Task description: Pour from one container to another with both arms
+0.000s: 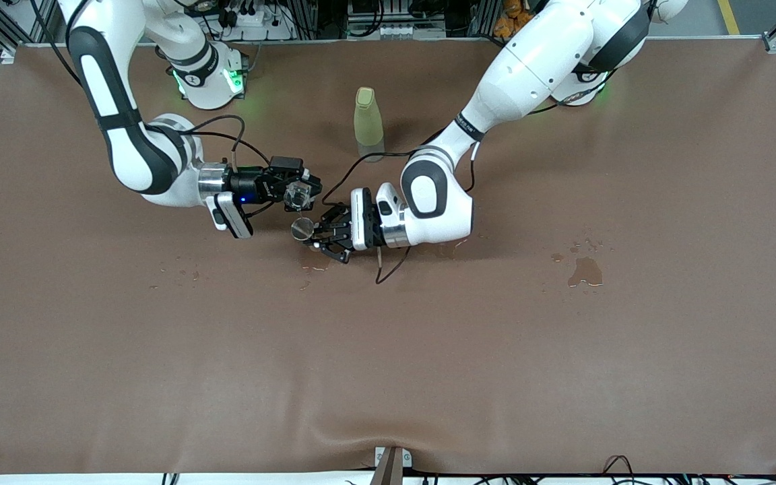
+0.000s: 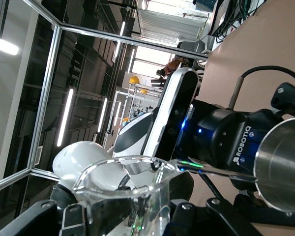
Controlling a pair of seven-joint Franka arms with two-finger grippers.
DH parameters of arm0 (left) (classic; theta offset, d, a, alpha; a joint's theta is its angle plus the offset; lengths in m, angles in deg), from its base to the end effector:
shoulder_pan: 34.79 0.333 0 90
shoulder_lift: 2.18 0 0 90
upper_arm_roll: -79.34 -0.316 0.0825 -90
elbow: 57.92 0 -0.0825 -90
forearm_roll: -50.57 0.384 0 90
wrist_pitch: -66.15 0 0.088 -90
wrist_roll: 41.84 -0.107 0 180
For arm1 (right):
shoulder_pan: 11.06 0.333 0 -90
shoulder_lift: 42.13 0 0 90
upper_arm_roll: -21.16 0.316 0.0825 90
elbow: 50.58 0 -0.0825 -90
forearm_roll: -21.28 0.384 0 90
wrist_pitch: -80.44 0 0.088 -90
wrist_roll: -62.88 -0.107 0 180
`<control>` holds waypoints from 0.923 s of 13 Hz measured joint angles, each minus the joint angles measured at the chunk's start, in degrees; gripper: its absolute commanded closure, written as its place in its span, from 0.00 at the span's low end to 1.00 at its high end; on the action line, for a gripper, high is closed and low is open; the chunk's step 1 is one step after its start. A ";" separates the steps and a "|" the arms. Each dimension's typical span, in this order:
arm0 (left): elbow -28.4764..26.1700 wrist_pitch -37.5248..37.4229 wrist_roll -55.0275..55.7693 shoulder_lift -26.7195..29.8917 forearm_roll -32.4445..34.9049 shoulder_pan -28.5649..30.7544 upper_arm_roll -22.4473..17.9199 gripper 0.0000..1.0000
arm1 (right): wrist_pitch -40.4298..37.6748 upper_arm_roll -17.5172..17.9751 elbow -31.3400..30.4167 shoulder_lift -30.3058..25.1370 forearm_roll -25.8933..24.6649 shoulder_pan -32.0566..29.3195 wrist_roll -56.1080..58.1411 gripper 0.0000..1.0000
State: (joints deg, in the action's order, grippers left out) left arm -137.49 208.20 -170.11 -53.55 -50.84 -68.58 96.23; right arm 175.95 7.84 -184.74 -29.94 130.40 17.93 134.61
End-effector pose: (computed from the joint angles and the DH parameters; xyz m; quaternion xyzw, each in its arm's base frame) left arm 0.5159 -0.5445 0.2040 0.5940 -0.5277 0.4084 0.4493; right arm 0.4655 0.2272 0.2852 -0.6832 -0.0701 -0.1117 0.7182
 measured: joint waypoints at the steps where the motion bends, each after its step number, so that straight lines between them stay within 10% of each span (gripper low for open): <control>1: 0.00 0.00 0.00 0.00 0.00 -0.07 0.00 1.00 | 0.00 -0.02 0.00 0.00 0.00 -0.04 -0.56 1.00; 12: 0.00 0.38 0.00 0.06 0.00 -0.60 0.00 1.00 | -1.97 -0.07 -0.01 -0.01 0.00 -0.09 -9.55 1.00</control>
State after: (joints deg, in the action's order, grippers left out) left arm -137.48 208.58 -170.11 -53.49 -50.84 -69.18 96.23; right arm 173.99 7.77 -184.74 -29.95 130.40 17.84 125.06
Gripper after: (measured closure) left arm 0.789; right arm 0.846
